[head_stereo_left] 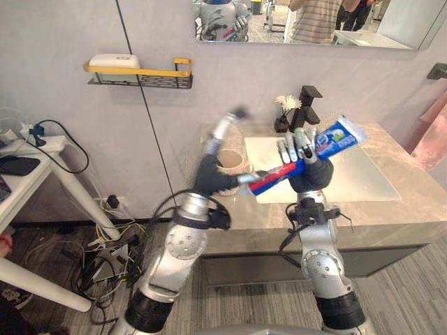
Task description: Organize washtable
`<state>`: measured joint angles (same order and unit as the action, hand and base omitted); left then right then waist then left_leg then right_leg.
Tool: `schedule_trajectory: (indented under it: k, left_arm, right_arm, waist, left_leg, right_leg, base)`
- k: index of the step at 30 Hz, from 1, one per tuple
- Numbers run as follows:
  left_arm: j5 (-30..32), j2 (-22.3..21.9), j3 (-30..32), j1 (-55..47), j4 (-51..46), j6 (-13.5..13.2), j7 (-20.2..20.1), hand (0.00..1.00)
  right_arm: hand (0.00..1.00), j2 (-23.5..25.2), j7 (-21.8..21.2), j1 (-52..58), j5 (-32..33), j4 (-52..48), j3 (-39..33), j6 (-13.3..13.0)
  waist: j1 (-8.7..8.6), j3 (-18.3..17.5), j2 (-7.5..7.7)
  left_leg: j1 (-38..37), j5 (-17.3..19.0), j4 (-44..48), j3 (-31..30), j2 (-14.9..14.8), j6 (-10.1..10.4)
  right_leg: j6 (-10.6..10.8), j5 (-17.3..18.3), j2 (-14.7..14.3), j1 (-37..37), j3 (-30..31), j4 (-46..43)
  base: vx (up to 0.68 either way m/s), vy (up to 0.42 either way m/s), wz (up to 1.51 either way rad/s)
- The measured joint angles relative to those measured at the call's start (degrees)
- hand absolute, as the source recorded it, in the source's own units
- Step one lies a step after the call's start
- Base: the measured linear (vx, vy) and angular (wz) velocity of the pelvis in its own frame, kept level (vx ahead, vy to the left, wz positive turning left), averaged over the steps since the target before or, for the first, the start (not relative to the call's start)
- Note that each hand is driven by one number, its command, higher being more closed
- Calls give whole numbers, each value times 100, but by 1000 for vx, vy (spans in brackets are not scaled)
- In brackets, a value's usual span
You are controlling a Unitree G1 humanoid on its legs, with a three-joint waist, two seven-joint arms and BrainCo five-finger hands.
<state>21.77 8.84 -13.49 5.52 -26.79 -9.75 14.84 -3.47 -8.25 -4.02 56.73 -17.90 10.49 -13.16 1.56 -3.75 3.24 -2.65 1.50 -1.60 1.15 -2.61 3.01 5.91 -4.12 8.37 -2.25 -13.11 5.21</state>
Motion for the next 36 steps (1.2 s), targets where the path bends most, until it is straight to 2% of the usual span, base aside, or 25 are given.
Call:
schedule_trajectory:
  k: [4,9,13,17,20,23,28,33,36]
  left_arm:
    - [-2,33,700,-392,-351,7,236,0]
    - [-7,-77,1095,-921,-513,-2,256,0]
    - [-119,-232,1623,-1533,-395,-10,203,0]
    - [-273,-373,1965,-2058,641,23,42,0]
    - [-348,-447,1852,-2280,1706,112,-206,0]
    - [-345,-456,1610,-2347,2604,186,-371,0]
    - [-498,-495,1249,-2332,3943,379,-699,0]
    - [-513,-449,998,-2264,5116,512,-977,0]
    - [-513,-431,947,-2285,5491,574,-1088,0]
  right_arm:
    - [100,-4,101,150,-6,-2,-482,-12]
    - [100,-7,155,143,-220,-2,-716,-18]
    - [100,-21,286,35,-415,-2,-1307,-49]
    - [100,-277,509,-470,-671,90,-2034,-249]
    - [100,-666,629,-1124,-800,476,-2229,-347]
    - [100,-1039,695,-1609,-939,811,-2104,-349]
    - [100,-1463,702,-2417,-1137,1263,-1416,-161]
    - [100,-1608,676,-3092,-1348,1679,-671,116]
    - [100,-1628,594,-3339,-1353,1854,-381,211]
  waist:
    - [30,6,-8]
    - [72,19,-27]
    - [136,20,-27]
    - [219,29,-20]
    - [219,69,42]
    - [252,110,97]
    - [343,148,132]
    - [408,243,178]
    - [448,292,204]
  left_leg:
    - [1,1,-1,2,1,0]
    - [13,1,-5,-5,0,1]
    - [32,1,-48,-14,1,1]
    - [37,-9,-126,-66,10,-5]
    - [91,-29,-149,-159,11,2]
    - [129,-34,-148,-172,11,2]
    - [131,-31,-151,-208,13,1]
    - [184,-4,-41,-225,-17,8]
    - [228,41,55,-183,-38,-8]
  right_leg:
    - [0,2,2,0,0,0]
    - [2,6,2,2,-9,0]
    - [16,24,5,3,-24,0]
    - [31,53,16,1,-87,0]
    - [43,81,18,6,-190,0]
    - [50,92,20,28,-205,0]
    - [69,107,23,39,-220,-1]
    - [67,106,14,82,-212,-73]
    - [54,114,8,148,-168,-168]
  base:
    - [0,0,0]
    - [0,0,0]
    - [0,0,0]
    - [24,-2,8]
    - [25,-10,15]
    - [32,-10,8]
    - [41,-6,4]
    - [-3,0,1]
    - [-44,14,-6]
